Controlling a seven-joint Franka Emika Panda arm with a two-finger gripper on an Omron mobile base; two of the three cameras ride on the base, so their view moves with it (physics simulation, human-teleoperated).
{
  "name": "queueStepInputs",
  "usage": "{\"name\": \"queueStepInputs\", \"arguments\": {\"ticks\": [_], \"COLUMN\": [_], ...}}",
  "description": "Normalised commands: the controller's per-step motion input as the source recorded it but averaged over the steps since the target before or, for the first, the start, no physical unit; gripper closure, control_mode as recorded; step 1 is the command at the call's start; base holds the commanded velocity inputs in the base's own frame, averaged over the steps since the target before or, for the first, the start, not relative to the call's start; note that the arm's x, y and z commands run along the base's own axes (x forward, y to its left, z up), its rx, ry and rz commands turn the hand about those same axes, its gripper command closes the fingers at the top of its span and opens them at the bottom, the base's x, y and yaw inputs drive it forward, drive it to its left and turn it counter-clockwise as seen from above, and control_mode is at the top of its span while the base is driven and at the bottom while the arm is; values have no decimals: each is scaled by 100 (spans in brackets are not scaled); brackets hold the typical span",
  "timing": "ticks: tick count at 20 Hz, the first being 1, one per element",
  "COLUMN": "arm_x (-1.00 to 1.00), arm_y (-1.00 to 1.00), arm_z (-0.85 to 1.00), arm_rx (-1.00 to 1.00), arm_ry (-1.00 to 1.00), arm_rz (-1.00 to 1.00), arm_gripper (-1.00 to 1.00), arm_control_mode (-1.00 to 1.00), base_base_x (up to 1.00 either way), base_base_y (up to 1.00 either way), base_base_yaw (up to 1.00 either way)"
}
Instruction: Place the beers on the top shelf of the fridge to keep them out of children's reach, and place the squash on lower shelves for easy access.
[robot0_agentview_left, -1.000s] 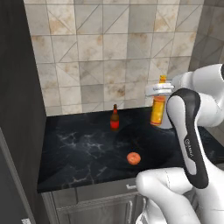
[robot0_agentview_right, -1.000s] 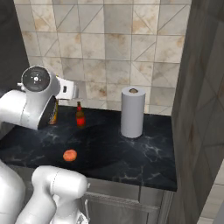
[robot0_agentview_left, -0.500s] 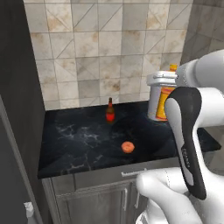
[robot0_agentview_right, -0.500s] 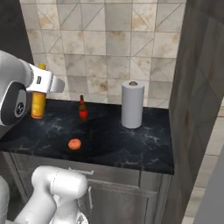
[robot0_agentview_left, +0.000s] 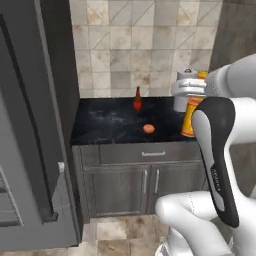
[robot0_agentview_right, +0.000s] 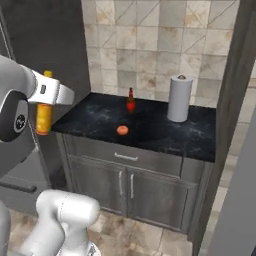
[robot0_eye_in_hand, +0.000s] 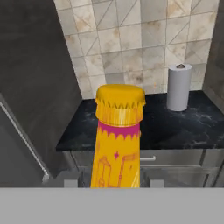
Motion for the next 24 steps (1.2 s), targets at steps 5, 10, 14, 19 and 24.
{"name": "queueStepInputs", "arguments": {"ticks": [5,10,14,19,24], "arm_x": [0,0,0,0,0], "arm_y": [0,0,0,0,0], "arm_z": [0,0,0,0,0], "arm_rx": [0,0,0,0,0], "arm_ry": [0,0,0,0,0], "arm_rz": [0,0,0,0,0], "arm_gripper": [100,100,100,100,100], "arm_control_mode": [100,100,100,100,100], "base_base_x": [-63,-27,0,30,61], "base_base_y": [21,40,65,86,99], "base_base_yaw": [65,69,59,44,35]}}
